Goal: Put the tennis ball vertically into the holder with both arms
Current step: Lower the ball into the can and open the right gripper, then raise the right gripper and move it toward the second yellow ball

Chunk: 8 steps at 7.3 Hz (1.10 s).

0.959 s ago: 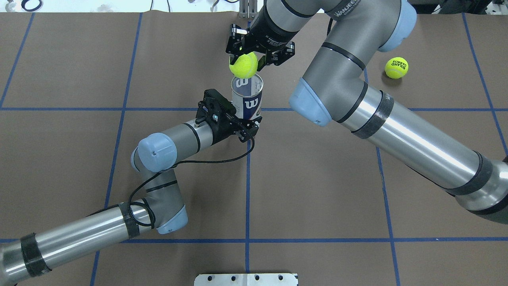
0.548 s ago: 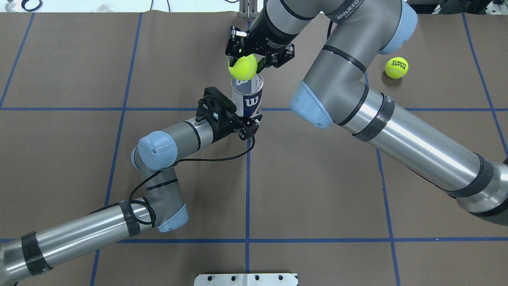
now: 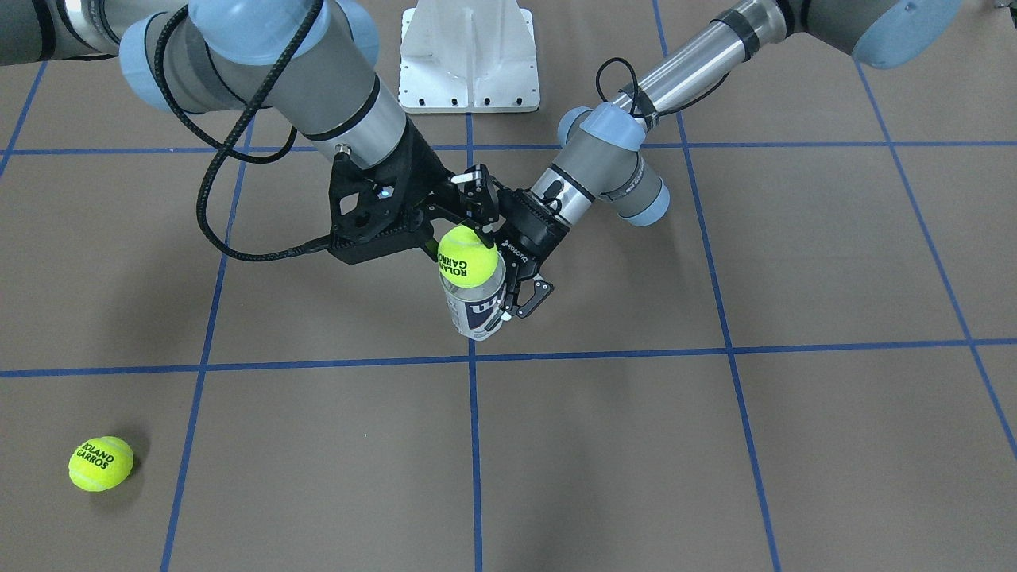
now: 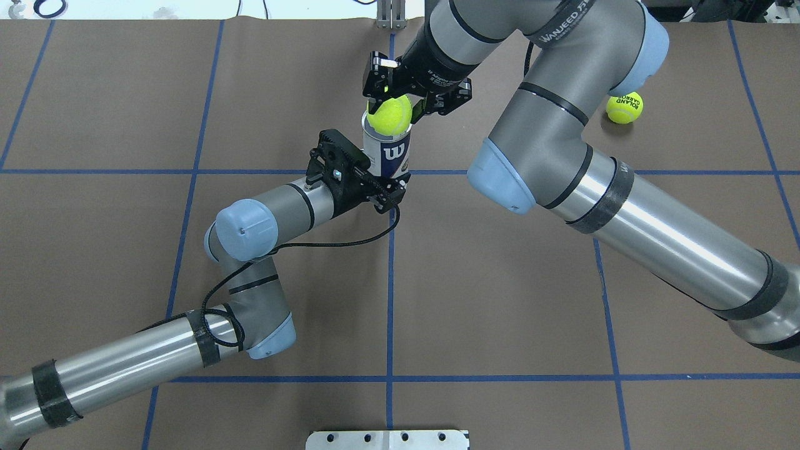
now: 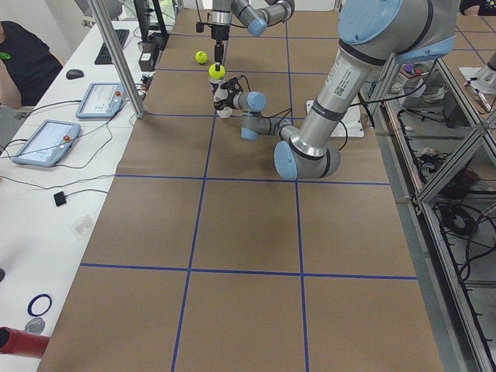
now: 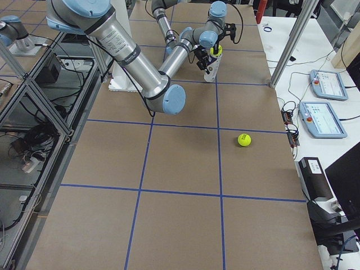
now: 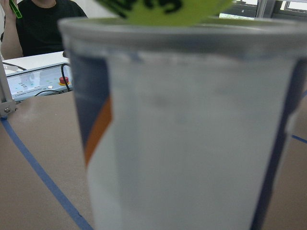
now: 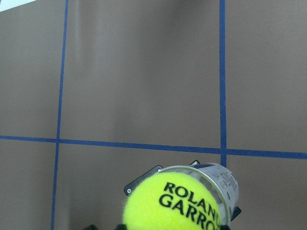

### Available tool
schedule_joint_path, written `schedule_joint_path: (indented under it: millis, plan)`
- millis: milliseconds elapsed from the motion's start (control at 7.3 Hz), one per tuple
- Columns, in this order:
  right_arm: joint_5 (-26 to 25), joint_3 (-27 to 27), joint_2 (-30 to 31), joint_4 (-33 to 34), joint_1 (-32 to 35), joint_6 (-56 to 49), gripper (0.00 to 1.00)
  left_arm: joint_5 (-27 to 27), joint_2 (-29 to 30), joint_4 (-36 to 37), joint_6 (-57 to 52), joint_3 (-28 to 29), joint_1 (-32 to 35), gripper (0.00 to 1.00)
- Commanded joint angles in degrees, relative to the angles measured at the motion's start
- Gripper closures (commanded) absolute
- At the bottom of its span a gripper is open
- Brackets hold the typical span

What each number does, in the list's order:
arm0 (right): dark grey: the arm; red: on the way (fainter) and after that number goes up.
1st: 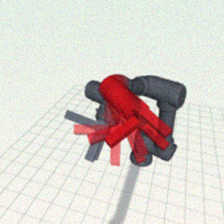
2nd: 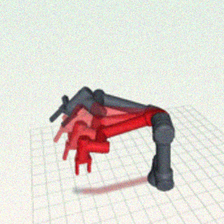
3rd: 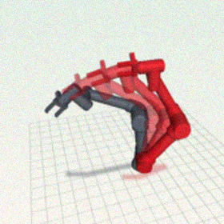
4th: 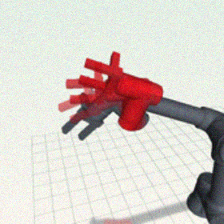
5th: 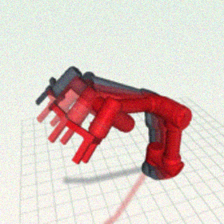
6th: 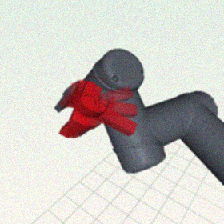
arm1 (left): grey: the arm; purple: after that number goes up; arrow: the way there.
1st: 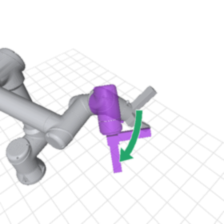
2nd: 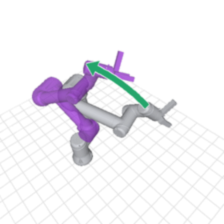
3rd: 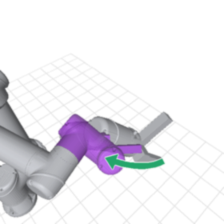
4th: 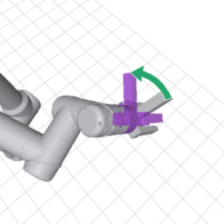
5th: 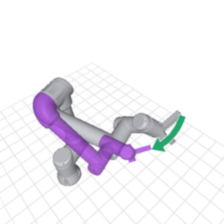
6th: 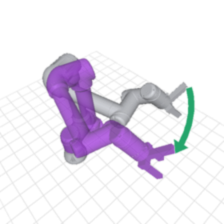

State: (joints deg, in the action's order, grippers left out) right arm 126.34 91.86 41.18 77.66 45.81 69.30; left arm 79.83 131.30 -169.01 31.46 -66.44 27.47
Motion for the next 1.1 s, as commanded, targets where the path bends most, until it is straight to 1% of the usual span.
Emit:
schedule_joint_path:
  millis: [0, 137, 548, 685, 822, 959]
  plan:
    - [-0.74, 0.33, 0.05, 0.04, -0.81, 4.49, 0.01, -0.03, 0.01, 0.0, 0.0, 0.0, 0.04, 0.22]
    - [-2.57, 0.68, -0.04, -0.05, -1.33, 5.31, 0.01, 0.06, 0.01, -0.01, 0.0, 0.0, 0.04, 0.22]
    - [-2.5, 1.39, -0.04, 0.04, -1.34, 5.23, 0.01, -0.03, 0.35, 0.08, 0.0, 0.0, 0.04, 0.22]
    - [-2.33, 1.48, -0.13, 0.04, -0.38, 5.06, 0.01, 0.06, 0.53, 0.78, 0.09, -0.09, 0.04, 0.22]
    - [-1.02, 1.48, 0.13, 0.3, 2.67, 4.27, 0.01, 0.06, 0.53, 0.79, 0.09, -0.18, 0.04, 0.22]
    - [2.91, 1.48, 2.66, 0.39, 7.4, 3.05, 0.01, 0.06, 0.53, 0.79, 0.09, -0.26, 0.04, 0.22]
